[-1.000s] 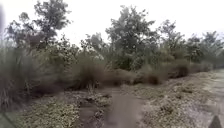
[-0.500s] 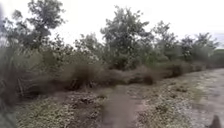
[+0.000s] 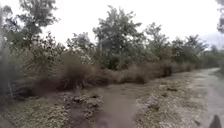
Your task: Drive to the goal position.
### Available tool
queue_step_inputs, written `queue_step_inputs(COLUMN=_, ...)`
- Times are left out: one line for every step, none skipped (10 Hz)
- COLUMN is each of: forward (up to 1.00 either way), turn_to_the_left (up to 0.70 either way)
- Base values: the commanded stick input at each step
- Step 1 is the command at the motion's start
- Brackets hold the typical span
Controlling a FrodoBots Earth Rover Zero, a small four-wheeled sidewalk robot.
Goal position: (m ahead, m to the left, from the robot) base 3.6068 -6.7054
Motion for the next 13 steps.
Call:
queue_step_inputs(forward=0.0, turn_to_the_left=-0.7)
queue_step_inputs(forward=0.0, turn_to_the_left=-0.7)
queue_step_inputs(forward=0.0, turn_to_the_left=-0.7)
queue_step_inputs(forward=0.0, turn_to_the_left=-0.7)
queue_step_inputs(forward=0.0, turn_to_the_left=-0.7)
queue_step_inputs(forward=0.0, turn_to_the_left=-0.7)
queue_step_inputs(forward=0.0, turn_to_the_left=-0.7)
queue_step_inputs(forward=0.0, turn_to_the_left=-0.7)
queue_step_inputs(forward=0.0, turn_to_the_left=-0.7)
queue_step_inputs(forward=0.0, turn_to_the_left=-0.7)
queue_step_inputs(forward=0.0, turn_to_the_left=-0.7)
queue_step_inputs(forward=0.0, turn_to_the_left=-0.7)
queue_step_inputs(forward=0.32, turn_to_the_left=-0.53)
